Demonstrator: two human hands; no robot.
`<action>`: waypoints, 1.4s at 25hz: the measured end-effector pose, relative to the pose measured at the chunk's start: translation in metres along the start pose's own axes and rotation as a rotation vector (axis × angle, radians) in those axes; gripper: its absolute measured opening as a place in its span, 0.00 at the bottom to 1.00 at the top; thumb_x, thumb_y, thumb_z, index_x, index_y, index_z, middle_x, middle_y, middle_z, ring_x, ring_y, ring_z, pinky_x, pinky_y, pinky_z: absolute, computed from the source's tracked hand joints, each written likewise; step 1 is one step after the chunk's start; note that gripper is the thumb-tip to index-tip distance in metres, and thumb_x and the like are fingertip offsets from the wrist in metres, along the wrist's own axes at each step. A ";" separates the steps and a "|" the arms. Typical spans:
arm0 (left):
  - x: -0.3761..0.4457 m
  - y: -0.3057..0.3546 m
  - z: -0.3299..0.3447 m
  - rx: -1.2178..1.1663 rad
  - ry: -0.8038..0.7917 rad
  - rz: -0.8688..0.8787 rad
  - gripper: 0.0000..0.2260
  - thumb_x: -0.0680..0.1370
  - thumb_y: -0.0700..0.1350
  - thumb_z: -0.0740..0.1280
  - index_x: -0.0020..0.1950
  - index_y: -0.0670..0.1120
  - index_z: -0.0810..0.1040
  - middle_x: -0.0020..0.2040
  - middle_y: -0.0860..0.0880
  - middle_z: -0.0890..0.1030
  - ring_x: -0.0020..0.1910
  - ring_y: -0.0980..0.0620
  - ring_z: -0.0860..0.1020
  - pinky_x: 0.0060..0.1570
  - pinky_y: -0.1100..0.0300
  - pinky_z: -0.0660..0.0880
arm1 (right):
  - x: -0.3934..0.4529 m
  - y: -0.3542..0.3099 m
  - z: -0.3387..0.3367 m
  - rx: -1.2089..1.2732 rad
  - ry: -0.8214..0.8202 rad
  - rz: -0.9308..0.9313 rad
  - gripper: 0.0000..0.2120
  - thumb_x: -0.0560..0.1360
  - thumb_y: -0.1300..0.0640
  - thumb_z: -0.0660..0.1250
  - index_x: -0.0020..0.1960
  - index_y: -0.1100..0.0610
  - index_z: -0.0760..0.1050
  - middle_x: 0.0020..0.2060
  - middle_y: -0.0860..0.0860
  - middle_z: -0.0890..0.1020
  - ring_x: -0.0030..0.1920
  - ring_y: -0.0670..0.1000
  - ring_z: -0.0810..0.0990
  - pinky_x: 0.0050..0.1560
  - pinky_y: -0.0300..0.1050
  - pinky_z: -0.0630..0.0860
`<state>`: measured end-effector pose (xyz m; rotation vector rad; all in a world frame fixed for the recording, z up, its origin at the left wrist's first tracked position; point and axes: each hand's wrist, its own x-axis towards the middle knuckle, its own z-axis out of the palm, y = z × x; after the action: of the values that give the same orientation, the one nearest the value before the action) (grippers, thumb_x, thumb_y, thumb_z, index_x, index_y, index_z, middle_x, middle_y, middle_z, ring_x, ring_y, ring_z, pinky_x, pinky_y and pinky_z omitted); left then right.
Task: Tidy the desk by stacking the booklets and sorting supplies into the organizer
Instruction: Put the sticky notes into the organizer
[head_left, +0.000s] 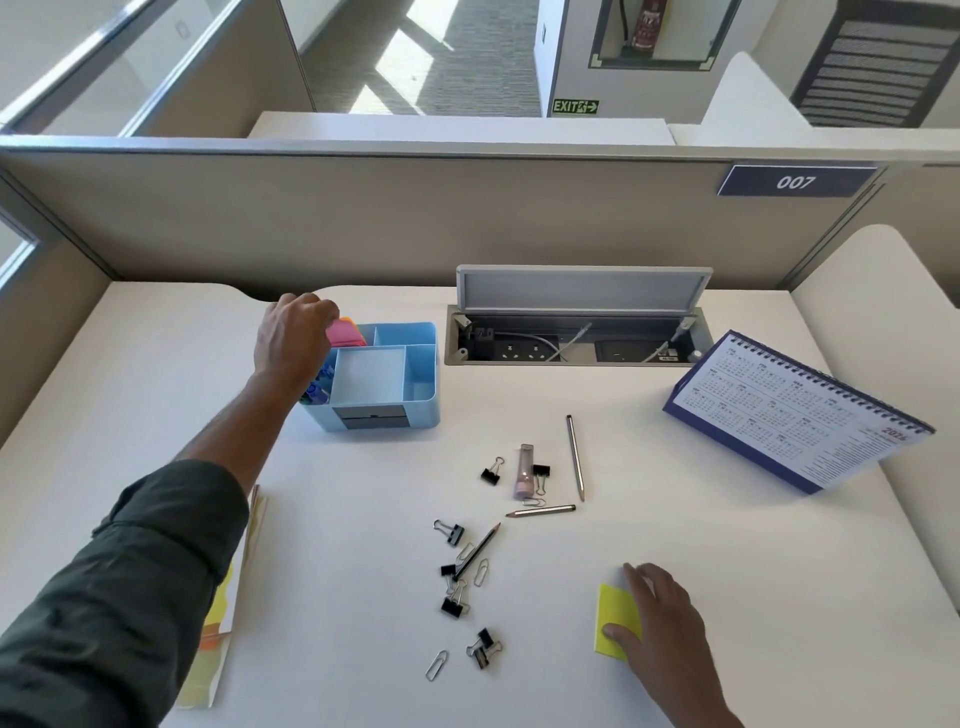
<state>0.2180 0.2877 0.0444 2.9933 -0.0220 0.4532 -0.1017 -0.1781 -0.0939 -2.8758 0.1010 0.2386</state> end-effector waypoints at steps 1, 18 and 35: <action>0.001 0.001 0.002 0.001 -0.036 -0.006 0.08 0.73 0.31 0.67 0.43 0.42 0.83 0.41 0.42 0.82 0.42 0.38 0.74 0.44 0.49 0.69 | 0.001 -0.001 -0.002 -0.008 0.005 0.002 0.40 0.52 0.46 0.85 0.61 0.56 0.78 0.54 0.50 0.77 0.49 0.56 0.81 0.41 0.51 0.80; -0.031 0.038 -0.003 0.022 -0.305 -0.101 0.18 0.78 0.39 0.62 0.67 0.47 0.78 0.65 0.42 0.80 0.64 0.38 0.72 0.63 0.46 0.66 | 0.004 -0.013 -0.025 0.378 -0.092 0.245 0.16 0.71 0.54 0.76 0.40 0.44 0.68 0.45 0.41 0.75 0.48 0.49 0.74 0.47 0.48 0.63; -0.228 0.176 -0.044 -1.100 -0.635 -0.059 0.13 0.75 0.45 0.76 0.58 0.54 0.82 0.56 0.60 0.83 0.55 0.59 0.80 0.58 0.61 0.76 | 0.018 -0.121 -0.129 0.993 -0.159 -0.042 0.21 0.76 0.61 0.70 0.59 0.37 0.72 0.45 0.46 0.85 0.41 0.53 0.82 0.44 0.45 0.77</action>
<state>-0.0186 0.1173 0.0379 1.9122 -0.1705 -0.4195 -0.0534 -0.0950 0.0556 -1.8645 0.0925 0.2987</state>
